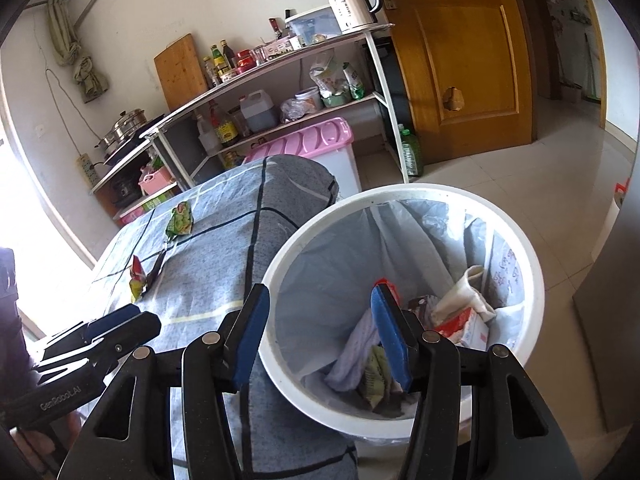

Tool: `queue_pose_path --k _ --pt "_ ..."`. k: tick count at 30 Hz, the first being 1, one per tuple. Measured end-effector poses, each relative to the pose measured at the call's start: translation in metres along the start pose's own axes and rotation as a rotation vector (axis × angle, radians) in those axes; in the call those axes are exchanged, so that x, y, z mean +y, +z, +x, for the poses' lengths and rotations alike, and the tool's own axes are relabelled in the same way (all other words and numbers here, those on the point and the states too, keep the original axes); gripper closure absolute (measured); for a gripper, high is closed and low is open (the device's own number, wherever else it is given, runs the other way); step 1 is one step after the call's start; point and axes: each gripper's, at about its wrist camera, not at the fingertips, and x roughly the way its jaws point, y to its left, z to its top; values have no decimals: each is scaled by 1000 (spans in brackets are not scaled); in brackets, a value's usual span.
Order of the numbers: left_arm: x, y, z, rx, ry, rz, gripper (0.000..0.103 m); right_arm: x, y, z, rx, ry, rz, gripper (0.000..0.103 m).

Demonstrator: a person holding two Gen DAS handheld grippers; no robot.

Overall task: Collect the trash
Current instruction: 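Move both open tools back over the bed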

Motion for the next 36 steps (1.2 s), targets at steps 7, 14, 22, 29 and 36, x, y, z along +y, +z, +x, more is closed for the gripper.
queue_pose_path --k 7,14,22,29,36 --pt "50 -15 -16 -6 100 -76 45 30 -1 10 10 46 -41 40" --pt "101 -32 -24 10 164 -153 43 57 -3 24 32 81 -69 40" --pt "134 -47 -26 44 212 -185 39 88 -9 42 68 118 -117 40" --pt "148 -49 -13 79 203 -187 39 114 -13 59 102 127 -163 40" --pt "153 -47 -4 86 181 -167 40 127 -11 73 124 122 -171 40"
